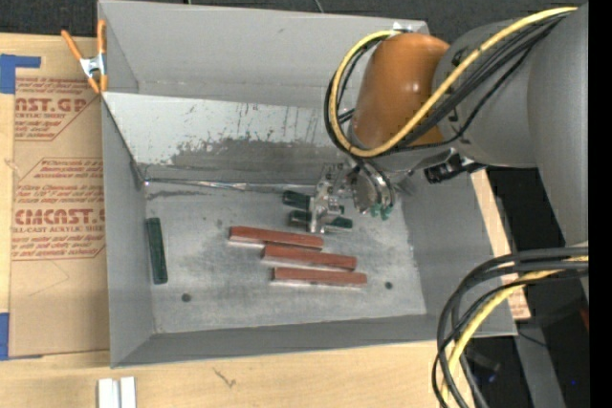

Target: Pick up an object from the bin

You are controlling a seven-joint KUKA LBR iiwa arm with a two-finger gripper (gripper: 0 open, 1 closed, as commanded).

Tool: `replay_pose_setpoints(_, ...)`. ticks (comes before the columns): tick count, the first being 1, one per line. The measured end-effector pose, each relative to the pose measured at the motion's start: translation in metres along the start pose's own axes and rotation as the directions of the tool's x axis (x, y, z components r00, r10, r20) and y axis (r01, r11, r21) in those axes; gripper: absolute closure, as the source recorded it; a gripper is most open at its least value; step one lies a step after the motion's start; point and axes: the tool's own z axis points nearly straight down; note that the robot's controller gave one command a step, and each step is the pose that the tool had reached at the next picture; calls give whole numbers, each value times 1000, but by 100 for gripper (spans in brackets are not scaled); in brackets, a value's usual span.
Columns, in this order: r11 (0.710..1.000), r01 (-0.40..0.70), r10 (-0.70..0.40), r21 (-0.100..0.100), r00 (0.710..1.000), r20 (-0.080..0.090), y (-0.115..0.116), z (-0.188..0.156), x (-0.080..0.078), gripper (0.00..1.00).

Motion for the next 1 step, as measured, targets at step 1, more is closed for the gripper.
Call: replay_pose_setpoints(1, 1000, 0, 0, 0, 1000, 1, 0, -8, 0, 100)
